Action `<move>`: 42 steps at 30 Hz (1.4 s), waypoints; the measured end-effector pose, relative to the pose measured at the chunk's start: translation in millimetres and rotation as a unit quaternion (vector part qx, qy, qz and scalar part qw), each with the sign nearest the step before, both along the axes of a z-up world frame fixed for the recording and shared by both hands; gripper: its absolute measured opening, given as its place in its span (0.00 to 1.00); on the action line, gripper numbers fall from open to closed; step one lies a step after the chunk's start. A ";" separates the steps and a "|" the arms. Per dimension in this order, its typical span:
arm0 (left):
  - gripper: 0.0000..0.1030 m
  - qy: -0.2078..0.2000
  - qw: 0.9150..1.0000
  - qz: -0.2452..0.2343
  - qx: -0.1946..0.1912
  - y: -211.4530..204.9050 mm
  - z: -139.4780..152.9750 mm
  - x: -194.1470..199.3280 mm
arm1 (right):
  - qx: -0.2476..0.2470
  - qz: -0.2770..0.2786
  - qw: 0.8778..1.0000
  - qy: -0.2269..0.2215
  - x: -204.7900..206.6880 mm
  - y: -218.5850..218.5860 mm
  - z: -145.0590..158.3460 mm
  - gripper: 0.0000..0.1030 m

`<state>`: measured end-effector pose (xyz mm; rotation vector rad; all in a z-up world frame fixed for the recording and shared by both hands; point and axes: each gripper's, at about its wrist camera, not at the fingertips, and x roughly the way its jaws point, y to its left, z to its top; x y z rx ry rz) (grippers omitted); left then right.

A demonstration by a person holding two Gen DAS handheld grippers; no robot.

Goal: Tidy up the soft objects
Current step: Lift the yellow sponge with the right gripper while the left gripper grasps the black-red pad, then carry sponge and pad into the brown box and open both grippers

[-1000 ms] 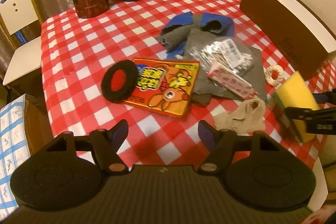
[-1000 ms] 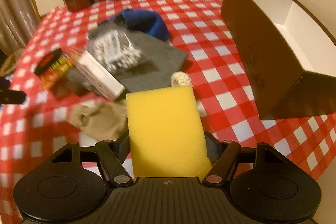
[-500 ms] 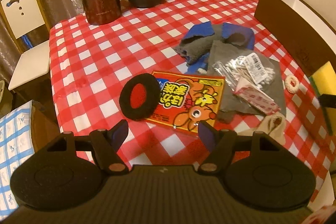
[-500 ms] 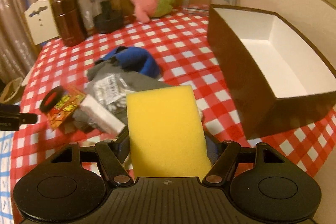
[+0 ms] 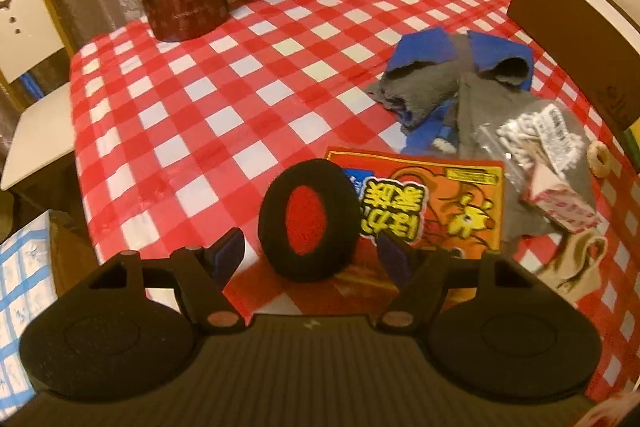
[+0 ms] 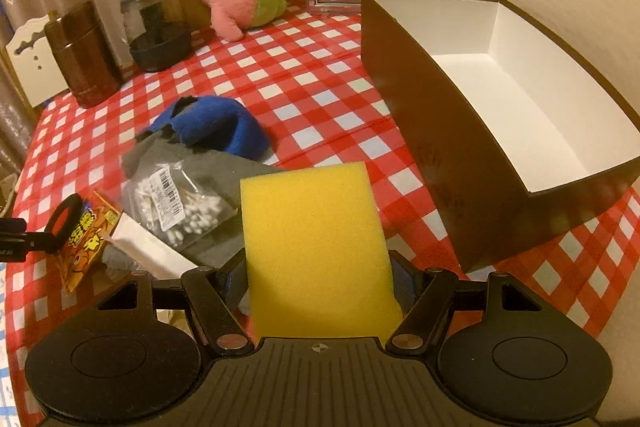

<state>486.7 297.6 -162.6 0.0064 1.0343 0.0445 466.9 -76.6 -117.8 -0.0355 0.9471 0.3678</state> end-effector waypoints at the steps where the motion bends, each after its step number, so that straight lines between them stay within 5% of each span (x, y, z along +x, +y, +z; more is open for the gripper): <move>1: 0.69 0.002 1.000 -0.005 -0.003 2.6 -3.0 4.2 | -0.002 -0.001 1.000 0.001 0.8 1.5 -0.8 0.68; 17: 0.68 0.016 0.997 -0.022 -0.068 34.7 -25.9 37.6 | -0.027 -0.010 0.999 0.015 6.0 13.4 -6.5 0.68; 25: 0.60 0.005 0.998 -0.019 -0.061 32.8 -21.3 27.9 | -0.024 -0.017 0.999 0.013 5.7 9.4 -3.9 0.68; 42: 0.60 -0.047 0.998 -0.016 -0.041 -25.7 59.1 -26.2 | 0.006 -0.016 1.000 -0.010 -10.0 -17.0 24.2 0.68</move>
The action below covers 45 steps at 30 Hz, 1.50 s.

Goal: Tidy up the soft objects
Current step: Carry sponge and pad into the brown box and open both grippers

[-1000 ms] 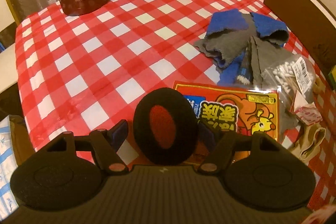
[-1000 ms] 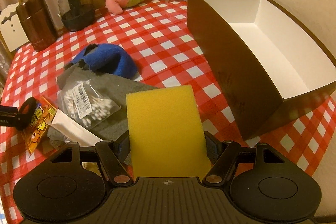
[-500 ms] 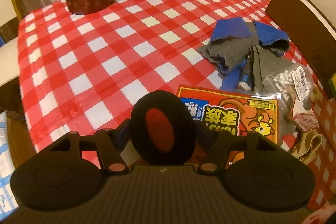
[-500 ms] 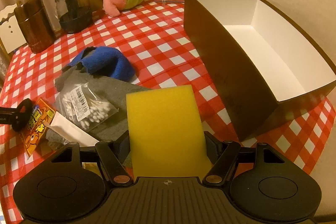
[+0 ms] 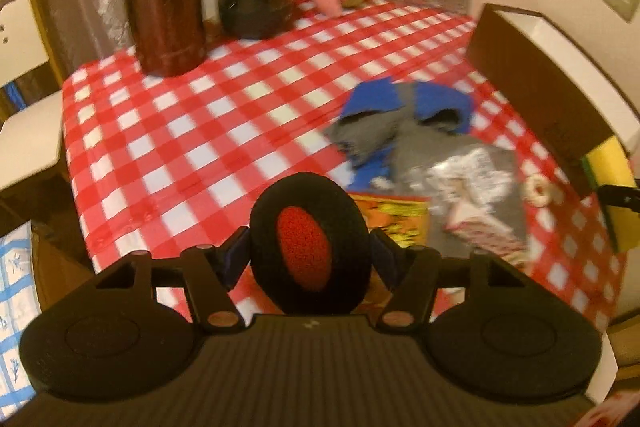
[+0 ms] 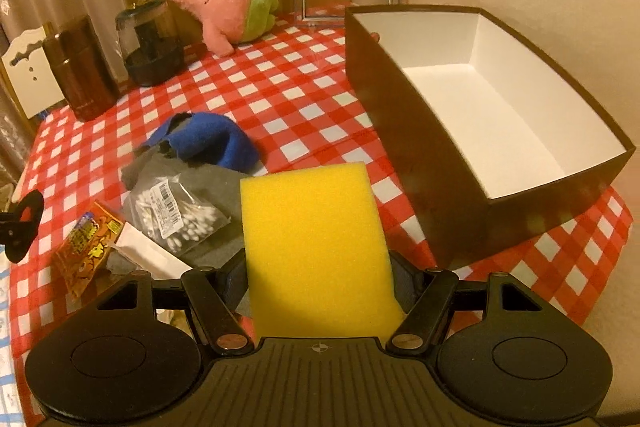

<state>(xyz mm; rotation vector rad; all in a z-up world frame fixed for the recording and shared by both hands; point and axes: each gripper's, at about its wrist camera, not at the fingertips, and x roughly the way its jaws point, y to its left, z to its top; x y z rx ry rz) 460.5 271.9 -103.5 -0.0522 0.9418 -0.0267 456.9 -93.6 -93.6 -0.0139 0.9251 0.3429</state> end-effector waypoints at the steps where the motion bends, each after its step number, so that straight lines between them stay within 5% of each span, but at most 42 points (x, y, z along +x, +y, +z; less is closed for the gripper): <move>1: 0.60 -0.003 1.000 -0.006 0.001 -8.6 4.8 -0.7 | 0.003 0.000 1.000 -0.002 -1.1 -3.9 3.7 0.68; 8: 0.60 -0.035 0.997 -0.066 -0.007 -90.1 36.8 12.8 | 0.014 -0.008 0.999 -0.030 7.2 -44.1 34.7 0.68; 17: 0.60 -0.076 0.987 -0.137 -0.025 -217.9 65.5 76.6 | 0.020 -0.026 0.998 -0.057 48.0 -116.2 54.2 0.68; 26: 0.60 -0.075 0.981 -0.181 -0.013 -325.9 61.1 149.4 | 0.011 -0.037 0.997 -0.062 103.7 -175.3 50.1 0.68; 45: 0.65 -0.018 0.979 -0.204 0.000 -385.9 9.0 239.3 | 0.012 -0.050 0.998 -0.036 176.2 -207.0 23.0 0.68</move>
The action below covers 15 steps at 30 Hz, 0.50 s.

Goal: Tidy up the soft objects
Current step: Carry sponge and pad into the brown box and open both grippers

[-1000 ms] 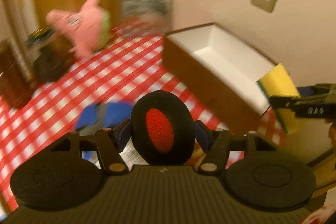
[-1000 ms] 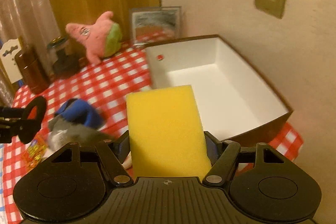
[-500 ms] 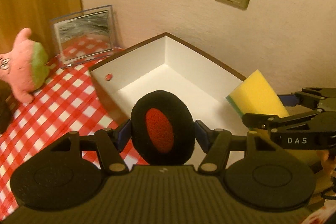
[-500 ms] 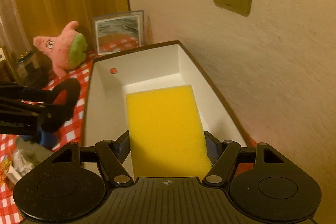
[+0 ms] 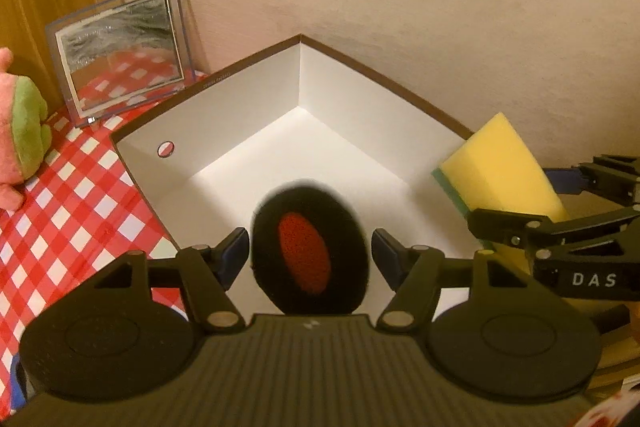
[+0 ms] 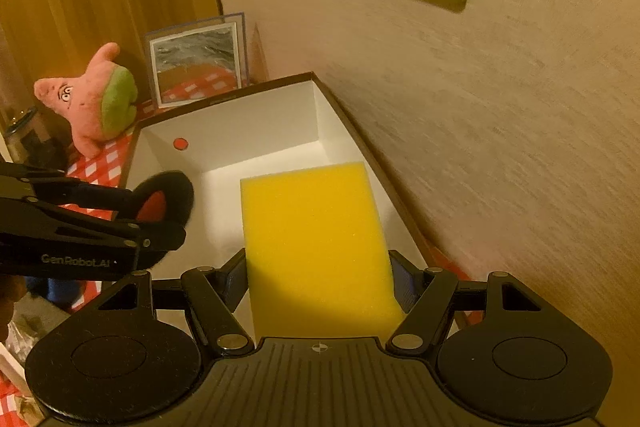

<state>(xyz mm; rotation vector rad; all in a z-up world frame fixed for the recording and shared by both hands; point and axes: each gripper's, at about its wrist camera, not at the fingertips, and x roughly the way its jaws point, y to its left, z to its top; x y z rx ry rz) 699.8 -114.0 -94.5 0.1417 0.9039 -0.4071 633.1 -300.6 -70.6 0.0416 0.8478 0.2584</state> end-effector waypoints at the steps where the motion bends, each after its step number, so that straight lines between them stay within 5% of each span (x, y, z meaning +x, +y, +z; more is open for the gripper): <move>1: 0.66 0.001 1.000 0.000 0.002 0.4 -1.8 1.9 | 0.000 -0.001 1.000 0.002 2.0 -0.1 -1.3 0.68; 15: 0.68 0.006 1.000 0.009 0.006 14.3 0.6 7.2 | 0.002 0.015 1.000 0.009 19.3 11.0 -12.4 0.71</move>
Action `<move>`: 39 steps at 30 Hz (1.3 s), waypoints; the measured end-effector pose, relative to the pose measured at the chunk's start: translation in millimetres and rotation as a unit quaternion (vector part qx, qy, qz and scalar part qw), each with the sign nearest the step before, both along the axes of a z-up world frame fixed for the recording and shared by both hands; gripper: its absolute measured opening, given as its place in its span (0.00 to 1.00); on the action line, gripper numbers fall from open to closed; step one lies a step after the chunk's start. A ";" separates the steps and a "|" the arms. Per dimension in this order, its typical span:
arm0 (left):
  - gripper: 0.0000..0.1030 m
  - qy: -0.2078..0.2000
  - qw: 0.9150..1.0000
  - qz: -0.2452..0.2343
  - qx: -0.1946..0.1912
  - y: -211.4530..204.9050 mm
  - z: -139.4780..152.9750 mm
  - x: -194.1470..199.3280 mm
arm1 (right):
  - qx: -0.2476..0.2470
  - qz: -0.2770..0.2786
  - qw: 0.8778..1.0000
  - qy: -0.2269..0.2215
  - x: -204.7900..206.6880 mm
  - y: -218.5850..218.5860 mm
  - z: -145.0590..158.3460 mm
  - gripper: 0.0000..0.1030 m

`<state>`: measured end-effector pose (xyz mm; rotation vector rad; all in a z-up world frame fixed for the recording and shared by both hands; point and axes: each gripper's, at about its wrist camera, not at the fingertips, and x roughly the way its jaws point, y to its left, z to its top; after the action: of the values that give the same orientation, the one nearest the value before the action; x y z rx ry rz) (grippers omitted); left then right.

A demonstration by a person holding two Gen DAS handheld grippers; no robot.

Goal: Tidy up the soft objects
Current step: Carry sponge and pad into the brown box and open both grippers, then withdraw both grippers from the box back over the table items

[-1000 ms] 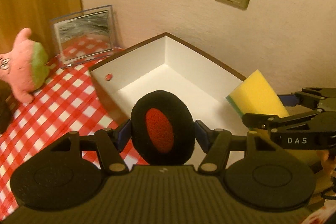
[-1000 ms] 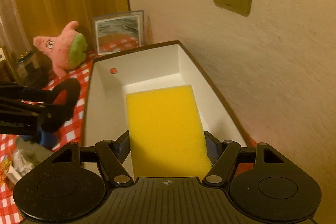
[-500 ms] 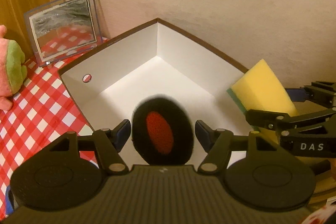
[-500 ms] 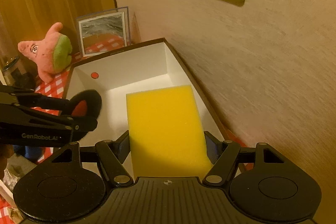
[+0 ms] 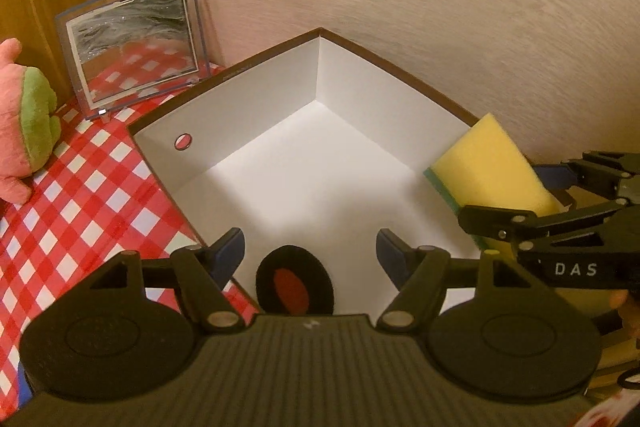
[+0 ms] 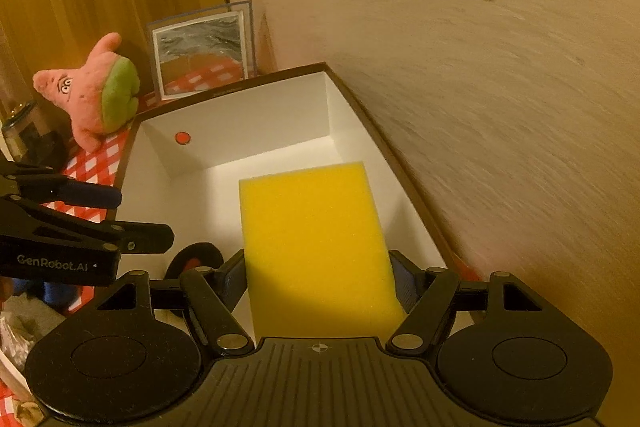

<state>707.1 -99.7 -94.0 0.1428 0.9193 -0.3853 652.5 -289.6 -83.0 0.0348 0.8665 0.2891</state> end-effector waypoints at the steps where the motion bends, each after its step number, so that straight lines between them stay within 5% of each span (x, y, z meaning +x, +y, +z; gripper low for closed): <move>1: 0.68 0.000 1.000 0.000 0.001 0.3 0.6 -0.7 | 0.002 0.000 1.000 -0.001 0.4 0.1 -0.3 0.72; 6: 0.68 -0.003 1.000 0.002 0.004 0.1 4.3 -6.1 | 0.006 0.005 1.000 -0.004 -1.6 -0.1 0.5 0.79; 22: 0.68 -0.020 1.000 0.013 -0.009 1.6 28.4 -48.9 | 0.027 0.004 1.000 0.002 -28.5 -16.6 11.0 0.80; 39: 0.68 -0.052 0.996 0.076 -0.017 60.7 55.0 -147.3 | 0.056 0.016 0.998 -0.025 -101.7 1.4 42.5 0.80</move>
<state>559.8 -38.9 -38.9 0.0609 0.8155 -0.2500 550.7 -288.3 -40.5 0.1180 0.8014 0.3668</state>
